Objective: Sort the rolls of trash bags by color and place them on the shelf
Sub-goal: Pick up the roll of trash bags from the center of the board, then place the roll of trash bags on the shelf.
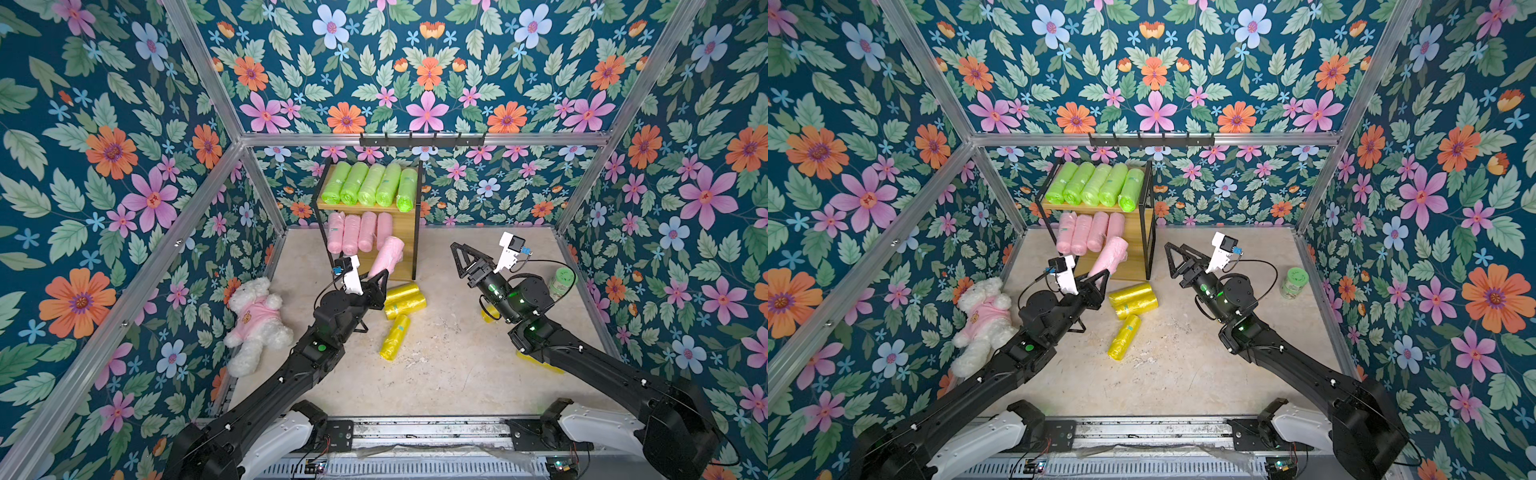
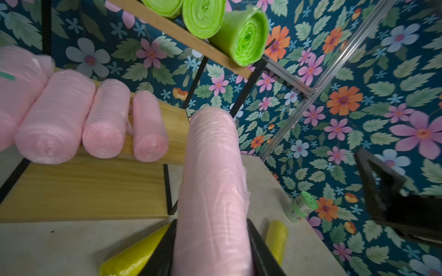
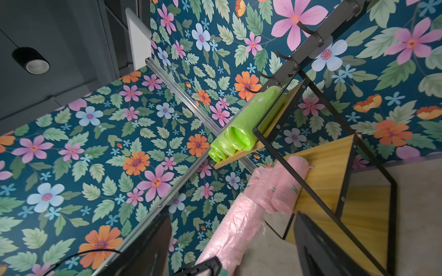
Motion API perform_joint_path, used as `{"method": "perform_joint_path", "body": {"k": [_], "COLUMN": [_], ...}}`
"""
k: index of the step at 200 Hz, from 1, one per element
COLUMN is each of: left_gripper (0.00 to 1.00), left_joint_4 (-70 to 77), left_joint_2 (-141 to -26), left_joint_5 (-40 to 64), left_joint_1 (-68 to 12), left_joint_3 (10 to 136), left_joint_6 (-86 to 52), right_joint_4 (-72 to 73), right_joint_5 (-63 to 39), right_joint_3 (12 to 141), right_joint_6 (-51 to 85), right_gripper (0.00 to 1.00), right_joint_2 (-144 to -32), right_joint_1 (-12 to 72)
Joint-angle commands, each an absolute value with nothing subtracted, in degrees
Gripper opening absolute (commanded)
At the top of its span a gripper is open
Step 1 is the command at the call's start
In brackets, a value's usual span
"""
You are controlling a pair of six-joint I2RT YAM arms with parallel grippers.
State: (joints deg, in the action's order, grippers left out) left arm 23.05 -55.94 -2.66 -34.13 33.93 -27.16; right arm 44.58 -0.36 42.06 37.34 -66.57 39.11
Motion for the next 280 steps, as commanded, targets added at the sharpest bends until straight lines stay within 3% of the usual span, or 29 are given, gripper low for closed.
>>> {"method": "perform_joint_path", "body": {"k": [1,161,280], "left_gripper": [0.37,0.36,0.37], "left_joint_4": [23.12,20.59,23.28], "left_joint_2": [-58.45,-84.68,-93.9], "left_joint_5": [-7.37,-24.47,-32.63], "left_joint_1": [-34.27,-39.99,-40.34], "left_joint_3": [36.25,60.0,64.66], "left_joint_6": [-23.76,-17.95,-7.47], "right_joint_4": [39.94,39.08,37.81], "right_joint_5": [0.99,2.26,3.09], "right_joint_3": [41.96,38.26,36.74], "right_joint_6": [31.19,31.02,30.93], "right_gripper": [0.85,0.86,0.87], "right_joint_2": [-65.62,-61.62,-60.12], "right_joint_1": [39.03,38.74,37.88]}}
